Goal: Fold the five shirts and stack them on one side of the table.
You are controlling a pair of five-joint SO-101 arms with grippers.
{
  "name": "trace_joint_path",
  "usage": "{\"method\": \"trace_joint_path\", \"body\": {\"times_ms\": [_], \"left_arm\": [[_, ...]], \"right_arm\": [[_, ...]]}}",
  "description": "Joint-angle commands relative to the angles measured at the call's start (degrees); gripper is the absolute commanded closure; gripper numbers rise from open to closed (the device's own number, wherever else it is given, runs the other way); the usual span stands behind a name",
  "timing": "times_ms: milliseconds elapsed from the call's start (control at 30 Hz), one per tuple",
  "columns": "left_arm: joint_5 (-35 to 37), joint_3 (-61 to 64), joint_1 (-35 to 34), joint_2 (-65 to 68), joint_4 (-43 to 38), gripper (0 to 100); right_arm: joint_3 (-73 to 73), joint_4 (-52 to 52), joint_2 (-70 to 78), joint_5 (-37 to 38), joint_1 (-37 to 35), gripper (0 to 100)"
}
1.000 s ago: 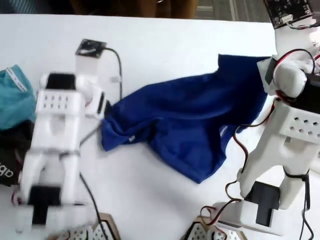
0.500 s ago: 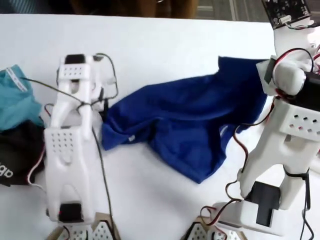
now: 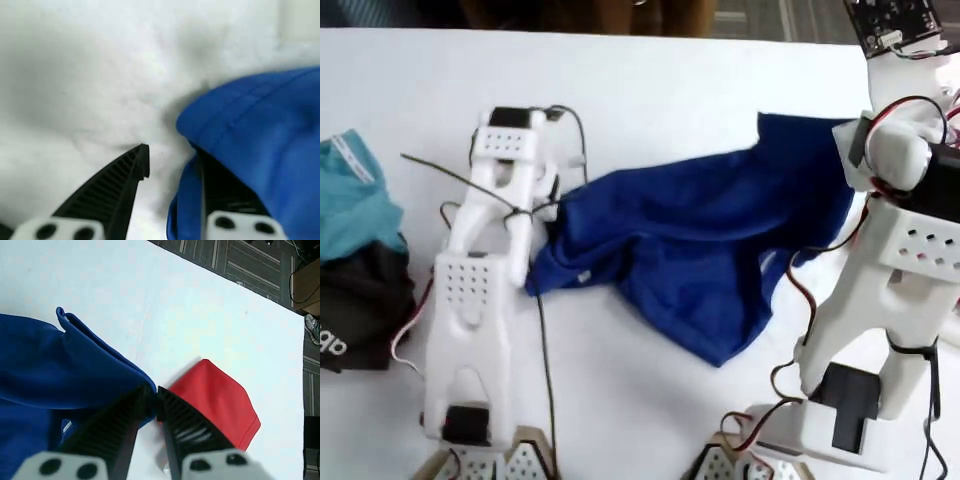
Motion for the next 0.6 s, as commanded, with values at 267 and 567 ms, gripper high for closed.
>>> {"method": "trace_joint_path", "body": {"times_ms": [267,567], "left_arm": [[3.7,-0.7,7.4,-8.0,1.0,81],[3.8,-0.7,7.6,-12.0,1.0,81]], "right_arm": [[-0.1,0.7,-0.7,0.0,-0.4,98.0],[-0.2,0.7,0.3,0.0,-0.4,98.0]]}}
